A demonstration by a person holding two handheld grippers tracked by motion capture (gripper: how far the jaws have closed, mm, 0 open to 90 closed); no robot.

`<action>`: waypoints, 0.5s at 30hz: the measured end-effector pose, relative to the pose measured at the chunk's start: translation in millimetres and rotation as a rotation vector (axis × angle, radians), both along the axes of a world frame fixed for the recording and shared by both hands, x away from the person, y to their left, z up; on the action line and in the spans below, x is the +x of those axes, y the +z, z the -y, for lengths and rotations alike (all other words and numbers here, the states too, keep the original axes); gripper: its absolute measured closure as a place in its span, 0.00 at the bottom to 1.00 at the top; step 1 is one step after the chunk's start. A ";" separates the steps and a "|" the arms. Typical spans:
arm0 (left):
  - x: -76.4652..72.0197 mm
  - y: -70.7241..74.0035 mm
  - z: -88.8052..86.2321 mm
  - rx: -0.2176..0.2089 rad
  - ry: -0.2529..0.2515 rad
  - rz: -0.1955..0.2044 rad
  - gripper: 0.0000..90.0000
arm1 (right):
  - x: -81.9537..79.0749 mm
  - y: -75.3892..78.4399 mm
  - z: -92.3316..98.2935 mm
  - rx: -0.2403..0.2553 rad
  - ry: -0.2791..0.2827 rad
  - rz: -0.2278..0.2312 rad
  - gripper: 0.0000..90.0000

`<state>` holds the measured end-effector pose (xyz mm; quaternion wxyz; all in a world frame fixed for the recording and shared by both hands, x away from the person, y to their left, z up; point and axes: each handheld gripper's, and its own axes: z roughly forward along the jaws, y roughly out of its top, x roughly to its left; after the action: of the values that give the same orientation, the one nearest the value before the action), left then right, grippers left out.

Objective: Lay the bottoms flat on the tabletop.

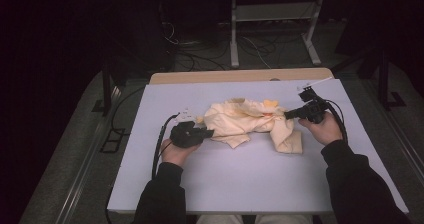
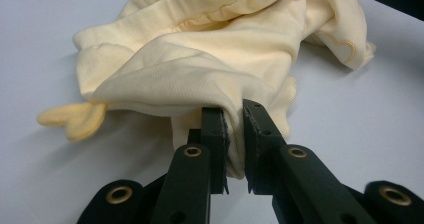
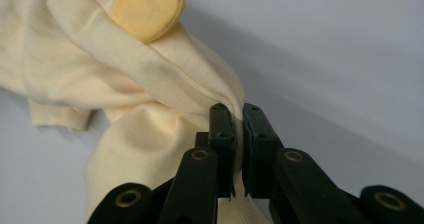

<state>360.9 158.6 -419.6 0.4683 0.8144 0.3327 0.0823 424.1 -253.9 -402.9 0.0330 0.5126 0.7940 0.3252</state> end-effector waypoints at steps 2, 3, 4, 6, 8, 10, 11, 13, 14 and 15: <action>-0.3 0.2 0.6 0.003 0.002 0.004 0.88 | -3.2 -10.5 4.7 0.020 -0.006 -0.017 0.93; -0.7 1.1 0.7 0.005 0.005 0.007 0.88 | -5.5 -14.5 5.7 0.028 -0.005 -0.019 0.93; -1.1 2.3 0.6 0.004 0.005 0.017 0.88 | -7.9 -17.4 6.1 0.037 -0.001 -0.018 0.93; -2.1 6.3 -0.6 -0.004 0.014 0.032 0.88 | -13.4 -20.1 6.3 0.048 0.007 -0.012 0.93; -2.5 11.6 -2.6 -0.012 0.017 0.045 0.88 | -20.2 -20.1 6.1 0.064 0.019 -0.003 0.93; -2.3 16.9 -3.8 -0.018 0.026 0.053 0.88 | -26.3 -18.5 6.1 0.078 0.035 -0.003 0.93; -2.2 19.5 -4.8 -0.034 0.033 0.058 0.88 | -28.6 -17.9 5.8 0.082 0.041 -0.002 0.93; -1.9 23.8 -5.8 -0.034 0.032 0.054 0.88 | -34.7 -15.4 5.3 0.090 0.056 -0.003 0.93; -1.8 26.9 -6.3 -0.027 0.030 0.050 0.88 | -37.9 -14.0 4.8 0.097 0.063 -0.005 0.93; -1.8 30.2 -7.2 -0.020 0.027 0.048 0.88 | -41.2 -12.4 4.7 0.106 0.071 -0.005 0.93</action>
<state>359.1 165.8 -389.4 0.4831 0.8029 0.3330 0.1048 382.9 -258.6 -415.3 -0.0077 0.4858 0.7935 0.3664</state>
